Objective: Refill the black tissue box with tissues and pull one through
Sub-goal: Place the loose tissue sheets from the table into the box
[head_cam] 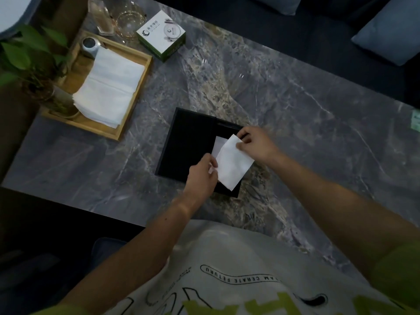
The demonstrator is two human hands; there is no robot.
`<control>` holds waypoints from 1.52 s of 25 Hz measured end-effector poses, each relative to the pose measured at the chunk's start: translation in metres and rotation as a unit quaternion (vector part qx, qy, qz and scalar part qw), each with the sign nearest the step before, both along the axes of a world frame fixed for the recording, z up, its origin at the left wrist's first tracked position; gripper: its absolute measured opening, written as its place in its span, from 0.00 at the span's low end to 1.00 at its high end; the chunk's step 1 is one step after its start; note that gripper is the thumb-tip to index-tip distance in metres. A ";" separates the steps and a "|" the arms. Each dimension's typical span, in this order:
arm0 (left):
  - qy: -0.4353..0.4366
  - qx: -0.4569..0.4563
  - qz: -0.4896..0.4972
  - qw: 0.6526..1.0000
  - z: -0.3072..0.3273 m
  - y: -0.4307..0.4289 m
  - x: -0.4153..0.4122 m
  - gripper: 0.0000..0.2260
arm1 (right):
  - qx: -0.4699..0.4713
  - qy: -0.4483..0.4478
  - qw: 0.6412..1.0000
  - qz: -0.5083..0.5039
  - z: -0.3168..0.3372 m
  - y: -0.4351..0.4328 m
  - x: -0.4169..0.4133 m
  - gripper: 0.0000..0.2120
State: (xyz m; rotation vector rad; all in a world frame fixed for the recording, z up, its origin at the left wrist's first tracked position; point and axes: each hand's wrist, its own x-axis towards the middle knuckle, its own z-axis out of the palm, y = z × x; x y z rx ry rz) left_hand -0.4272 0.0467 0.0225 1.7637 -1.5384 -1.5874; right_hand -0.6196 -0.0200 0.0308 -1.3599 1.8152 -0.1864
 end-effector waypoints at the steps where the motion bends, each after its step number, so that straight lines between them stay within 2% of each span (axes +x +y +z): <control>1: -0.004 0.008 -0.009 1.000 -0.002 0.001 -0.003 0.04 | -0.010 0.012 1.000 0.018 -0.003 -0.003 0.002 0.06; 7: -0.075 0.061 -0.097 0.991 -0.010 -0.002 -0.007 0.17 | -0.015 0.063 0.991 0.119 -0.016 -0.019 0.015 0.06; 8: -0.088 0.064 -0.116 0.987 -0.011 -0.002 -0.008 0.16 | -0.016 0.067 0.990 0.127 -0.018 -0.019 0.019 0.06; 11: -0.112 0.062 -0.161 0.979 -0.012 -0.003 -0.013 0.05 | -0.020 0.083 0.986 0.141 -0.024 -0.019 0.028 0.05; 18: -0.107 0.114 -0.201 0.967 -0.020 -0.010 -0.019 0.06 | -0.021 0.161 0.967 0.196 -0.034 -0.021 0.031 0.09; 23: -0.103 0.112 -0.220 0.963 -0.022 -0.012 -0.019 0.18 | -0.040 0.186 0.956 0.225 -0.038 -0.020 0.028 0.09; 27: -0.160 0.096 -0.299 0.936 -0.017 -0.016 -0.020 0.10 | -0.057 0.172 0.955 0.234 -0.039 -0.009 0.023 0.16; 29: -0.195 0.029 -0.326 0.925 -0.015 -0.022 -0.020 0.13 | -0.074 0.183 0.939 0.280 -0.036 0.000 0.016 0.19; 31: -0.194 -0.023 -0.370 0.908 -0.016 -0.026 -0.020 0.15 | -0.075 0.222 0.907 0.349 -0.031 0.008 0.010 0.17; 34: -0.220 -0.012 -0.431 0.875 -0.018 -0.029 -0.022 0.17 | -0.052 0.265 0.868 0.418 -0.027 0.024 0.005 0.12; 38: -0.246 -0.003 -0.448 0.860 -0.018 -0.029 -0.026 0.14 | -0.019 0.302 0.835 0.459 -0.029 0.036 0.007 0.14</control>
